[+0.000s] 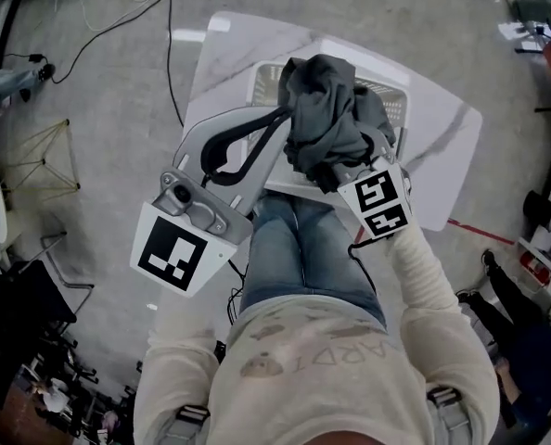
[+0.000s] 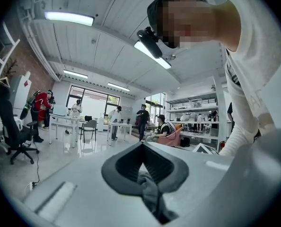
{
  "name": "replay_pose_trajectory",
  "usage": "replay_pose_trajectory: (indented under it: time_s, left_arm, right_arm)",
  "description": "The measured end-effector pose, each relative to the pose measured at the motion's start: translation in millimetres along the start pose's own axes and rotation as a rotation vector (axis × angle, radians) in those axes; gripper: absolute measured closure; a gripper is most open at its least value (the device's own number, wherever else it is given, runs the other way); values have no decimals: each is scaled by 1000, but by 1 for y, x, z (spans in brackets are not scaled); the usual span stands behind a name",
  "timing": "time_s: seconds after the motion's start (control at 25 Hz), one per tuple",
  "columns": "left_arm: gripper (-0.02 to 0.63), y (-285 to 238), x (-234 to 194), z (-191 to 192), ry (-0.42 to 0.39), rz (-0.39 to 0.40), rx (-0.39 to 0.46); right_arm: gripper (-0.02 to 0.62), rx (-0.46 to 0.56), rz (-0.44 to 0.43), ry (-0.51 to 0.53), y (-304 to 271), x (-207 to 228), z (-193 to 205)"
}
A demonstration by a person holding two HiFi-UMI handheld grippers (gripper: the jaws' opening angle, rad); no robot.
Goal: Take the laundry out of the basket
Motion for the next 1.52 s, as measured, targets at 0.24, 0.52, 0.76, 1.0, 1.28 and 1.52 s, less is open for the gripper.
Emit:
replay_pose_trajectory:
  time_s: [0.24, 0.52, 0.76, 1.0, 1.28, 1.52]
  left_arm:
    - [606, 4, 25, -33, 5, -1, 25]
    - [606, 7, 53, -72, -17, 26, 69]
    - [606, 12, 63, -111, -55, 22, 130]
    - [606, 21, 76, -140, -80, 23, 187]
    - [606, 26, 85, -150, -83, 26, 175]
    - [606, 27, 90, -152, -70, 19, 134]
  right_arm:
    - [416, 158, 19, -47, 68, -14, -31]
    - [416, 432, 52, -120, 155, -21, -66]
    - [411, 691, 55, -138, 228, -29, -103]
    - [408, 823, 77, -172, 269, -33, -111]
    - [410, 825, 99, -115, 281, -41, -116]
    - [410, 829, 110, -62, 286, -46, -122]
Point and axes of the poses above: the fingertips, and each gripper's own axes: y backward along the fingers, x to its right, z out of its underside, the point moved 7 cm from there along y, backward along the fingers, and after that the axes turned 10 degrees about -z, right-handed, at the moved point
